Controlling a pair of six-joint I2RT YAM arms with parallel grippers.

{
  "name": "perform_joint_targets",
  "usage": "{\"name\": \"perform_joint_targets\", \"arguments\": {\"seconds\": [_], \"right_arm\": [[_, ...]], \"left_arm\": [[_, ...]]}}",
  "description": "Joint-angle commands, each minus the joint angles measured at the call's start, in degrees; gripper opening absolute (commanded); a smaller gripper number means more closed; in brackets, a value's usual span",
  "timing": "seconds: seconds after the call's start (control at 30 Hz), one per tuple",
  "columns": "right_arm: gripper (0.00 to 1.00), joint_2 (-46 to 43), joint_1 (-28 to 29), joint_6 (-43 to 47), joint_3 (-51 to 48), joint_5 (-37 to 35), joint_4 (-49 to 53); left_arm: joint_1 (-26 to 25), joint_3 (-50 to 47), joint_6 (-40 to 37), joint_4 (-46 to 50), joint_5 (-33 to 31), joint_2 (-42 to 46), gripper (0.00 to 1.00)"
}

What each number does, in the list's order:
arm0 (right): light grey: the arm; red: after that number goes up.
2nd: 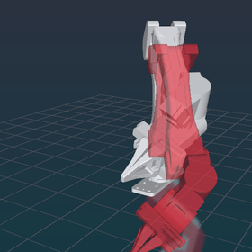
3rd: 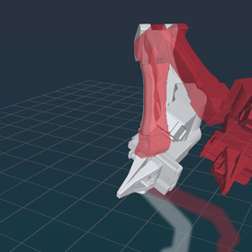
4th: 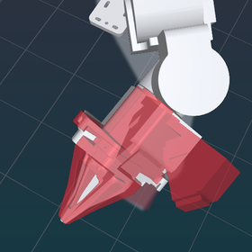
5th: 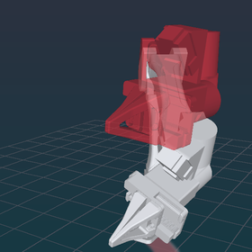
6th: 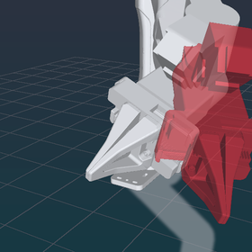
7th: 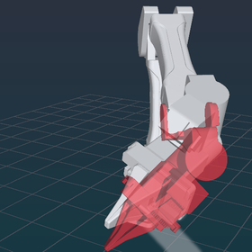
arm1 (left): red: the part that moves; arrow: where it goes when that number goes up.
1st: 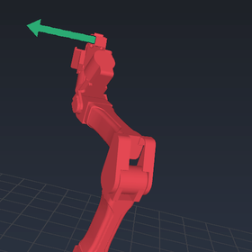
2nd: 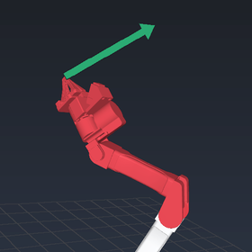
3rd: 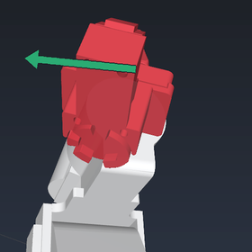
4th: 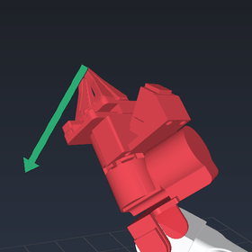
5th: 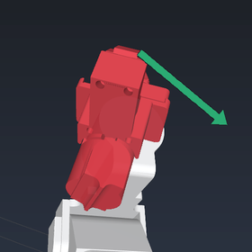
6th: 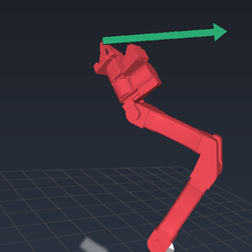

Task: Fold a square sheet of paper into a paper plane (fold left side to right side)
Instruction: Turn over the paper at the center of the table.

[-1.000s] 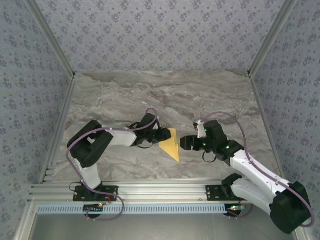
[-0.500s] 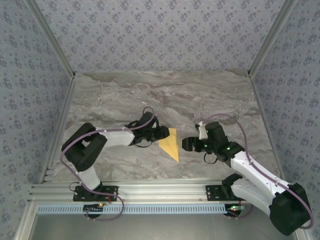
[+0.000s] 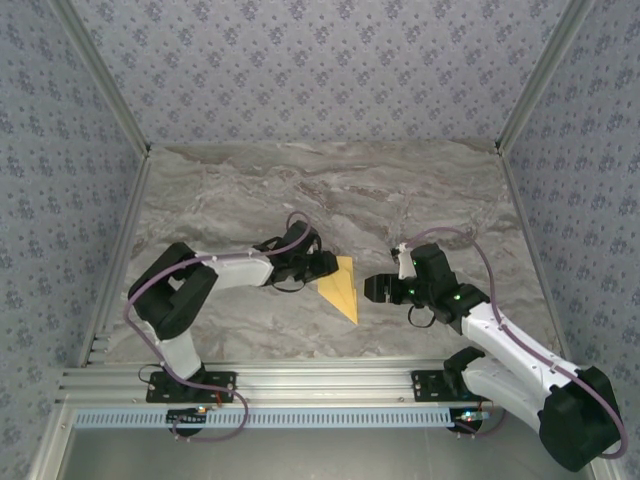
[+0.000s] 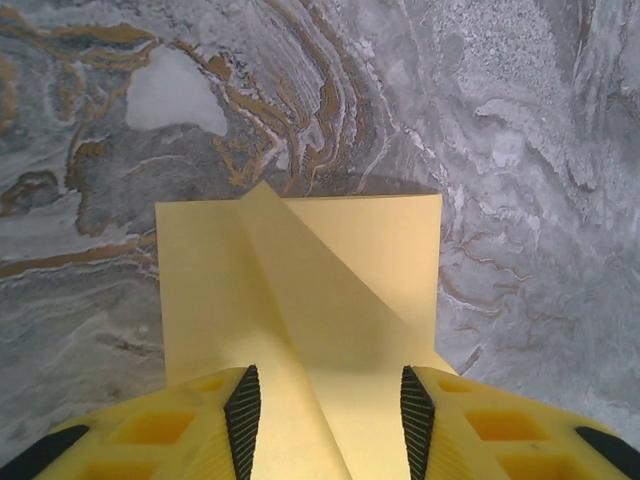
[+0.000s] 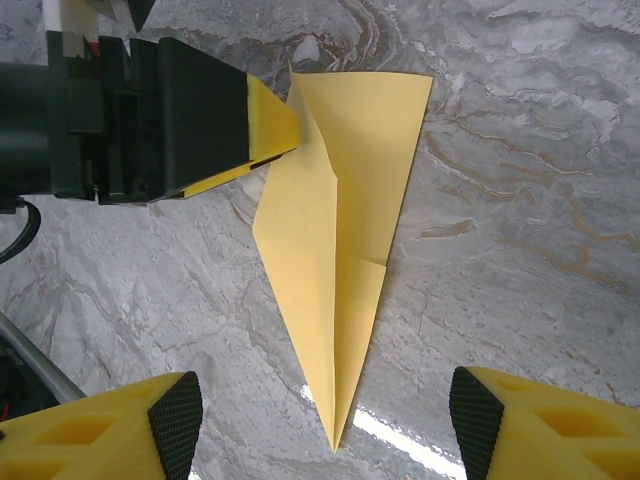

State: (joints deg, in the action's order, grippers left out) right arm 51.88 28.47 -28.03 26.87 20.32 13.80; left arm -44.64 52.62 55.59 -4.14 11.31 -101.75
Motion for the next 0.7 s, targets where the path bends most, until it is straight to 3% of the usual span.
{"name": "perform_joint_targets", "arguments": {"seconds": [0.0, 0.2, 0.67], "right_arm": [[0.71, -0.8, -0.5, 0.8, -0.3, 0.2, 1.2], [0.71, -1.1, -0.8, 1.0, -0.3, 0.3, 1.5], [0.71, -1.2, -1.9, 1.1, -0.4, 1.3, 1.6]], "left_arm": [[-0.2, 2.4, -0.4, 0.5, 1.2, -1.8, 0.4], [-0.2, 3.3, 0.0, 0.8, 1.5, -3.5, 0.34], [-0.2, 5.3, 0.3, -2.4, 4.0, -5.5, 0.4]]}}
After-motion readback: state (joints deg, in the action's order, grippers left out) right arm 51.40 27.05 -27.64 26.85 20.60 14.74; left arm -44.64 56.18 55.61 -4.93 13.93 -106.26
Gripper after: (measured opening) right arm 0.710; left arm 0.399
